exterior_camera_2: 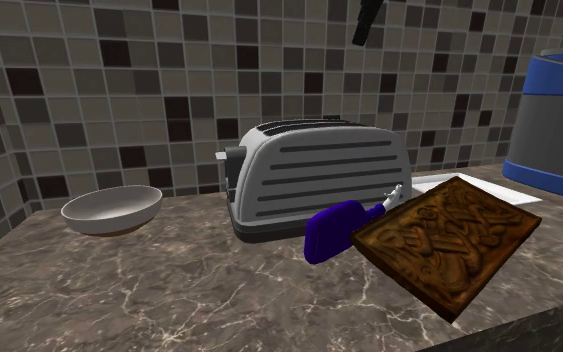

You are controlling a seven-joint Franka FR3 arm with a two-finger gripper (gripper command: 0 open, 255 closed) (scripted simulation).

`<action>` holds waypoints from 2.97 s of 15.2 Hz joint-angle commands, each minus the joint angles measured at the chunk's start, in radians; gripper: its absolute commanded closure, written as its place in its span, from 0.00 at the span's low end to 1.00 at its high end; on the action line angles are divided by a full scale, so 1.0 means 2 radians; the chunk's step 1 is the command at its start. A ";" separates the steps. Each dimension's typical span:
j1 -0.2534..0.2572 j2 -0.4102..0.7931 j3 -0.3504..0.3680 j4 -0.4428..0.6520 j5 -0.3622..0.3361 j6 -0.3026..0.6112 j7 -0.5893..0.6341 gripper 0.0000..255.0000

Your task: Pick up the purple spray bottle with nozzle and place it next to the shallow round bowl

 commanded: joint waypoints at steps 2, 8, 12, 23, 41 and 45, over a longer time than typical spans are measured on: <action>0.000 0.000 0.000 0.000 0.000 0.000 0.000 1.00; 0.010 -0.089 0.035 -0.148 -0.051 0.081 -0.050 0.00; 0.011 -0.149 0.047 -0.263 -0.078 0.146 -0.113 0.00; 0.025 -0.242 0.008 -0.495 -0.137 0.297 -0.321 0.00; 0.056 -0.269 -0.023 -0.540 -0.160 0.435 -0.334 0.00; 0.055 -0.228 -0.015 -0.510 -0.151 0.314 -0.318 0.00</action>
